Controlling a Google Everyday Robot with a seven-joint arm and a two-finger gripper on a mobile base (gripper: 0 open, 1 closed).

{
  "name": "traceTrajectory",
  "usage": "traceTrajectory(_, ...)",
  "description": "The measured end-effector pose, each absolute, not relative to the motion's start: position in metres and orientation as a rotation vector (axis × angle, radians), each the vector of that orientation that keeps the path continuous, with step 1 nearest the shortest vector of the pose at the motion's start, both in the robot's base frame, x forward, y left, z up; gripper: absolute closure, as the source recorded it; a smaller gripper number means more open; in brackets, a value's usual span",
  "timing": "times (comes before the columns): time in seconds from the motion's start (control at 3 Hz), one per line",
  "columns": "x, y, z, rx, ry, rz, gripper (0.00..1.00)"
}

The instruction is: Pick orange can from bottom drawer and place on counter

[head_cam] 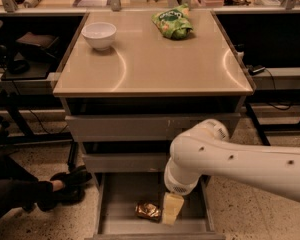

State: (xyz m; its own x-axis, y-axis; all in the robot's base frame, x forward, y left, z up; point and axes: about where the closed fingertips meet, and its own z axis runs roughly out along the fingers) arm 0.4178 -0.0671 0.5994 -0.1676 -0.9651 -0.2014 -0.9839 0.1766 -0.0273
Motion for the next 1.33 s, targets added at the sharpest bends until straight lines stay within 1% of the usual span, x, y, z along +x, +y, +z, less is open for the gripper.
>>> traceTrajectory(0.33, 0.424, -0.038, 0.556, -1.949, 2.238, 0.191, 0.00)
traceTrajectory(0.67, 0.424, -0.038, 0.556, -1.949, 2.238, 0.192, 0.00)
traceTrajectory(1.0, 0.434, -0.040, 0.539, -1.858, 2.202, 0.275, 0.00)
traceTrajectory(1.33, 0.450, -0.058, 0.493, -1.768, 2.179, 0.273, 0.00)
